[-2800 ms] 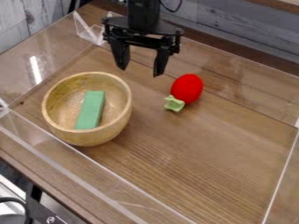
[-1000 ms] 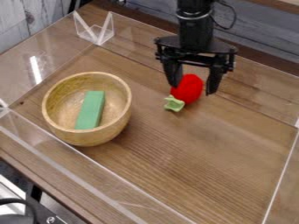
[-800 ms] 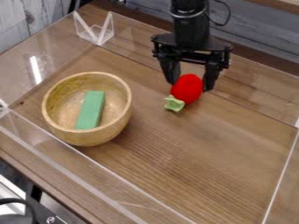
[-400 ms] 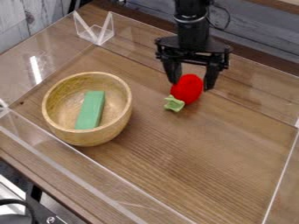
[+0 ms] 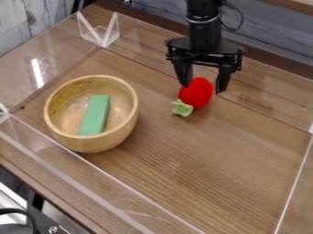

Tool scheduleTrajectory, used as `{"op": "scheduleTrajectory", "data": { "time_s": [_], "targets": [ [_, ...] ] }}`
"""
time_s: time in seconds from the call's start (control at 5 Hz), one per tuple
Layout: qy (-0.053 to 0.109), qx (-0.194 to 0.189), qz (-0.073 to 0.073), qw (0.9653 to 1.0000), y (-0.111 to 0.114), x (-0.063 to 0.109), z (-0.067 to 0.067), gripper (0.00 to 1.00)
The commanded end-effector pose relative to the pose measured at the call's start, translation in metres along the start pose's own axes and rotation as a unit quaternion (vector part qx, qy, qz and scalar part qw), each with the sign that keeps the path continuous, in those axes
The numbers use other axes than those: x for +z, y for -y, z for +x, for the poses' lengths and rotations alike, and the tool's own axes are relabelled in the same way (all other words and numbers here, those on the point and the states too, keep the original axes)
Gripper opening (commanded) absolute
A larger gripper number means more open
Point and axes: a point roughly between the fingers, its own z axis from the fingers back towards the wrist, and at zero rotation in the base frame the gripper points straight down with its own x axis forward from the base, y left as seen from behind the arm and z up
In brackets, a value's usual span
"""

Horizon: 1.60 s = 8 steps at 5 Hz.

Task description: Put the green block in the brown bowl

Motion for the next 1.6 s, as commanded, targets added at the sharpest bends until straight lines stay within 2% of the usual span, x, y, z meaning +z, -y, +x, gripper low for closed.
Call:
{"op": "scheduleTrajectory", "data": {
  "time_s": [0.0,0.2,0.4,0.6,0.8,1.0,1.2,1.4],
  "targets": [
    [0.015,-0.028,-0.008,0.9995,0.009,0.011,0.000,1.00],
    [0.015,-0.028,-0.009,0.9994,0.009,0.025,-0.007,1.00],
    [0.020,-0.028,-0.012,0.9993,0.009,0.040,-0.011,0.00],
    [0.013,-0.050,-0.019,0.9985,0.015,0.035,-0.016,1.00],
    [0.002,-0.068,-0.016,0.9975,0.018,0.023,-0.018,1.00],
    [0.002,-0.055,-0.009,0.9985,0.012,0.016,-0.010,1.00],
    [0.011,-0.045,-0.012,0.9989,0.007,0.022,-0.003,1.00],
    [0.011,-0.051,-0.016,0.9985,-0.006,0.018,0.000,1.00]
  ]
}}
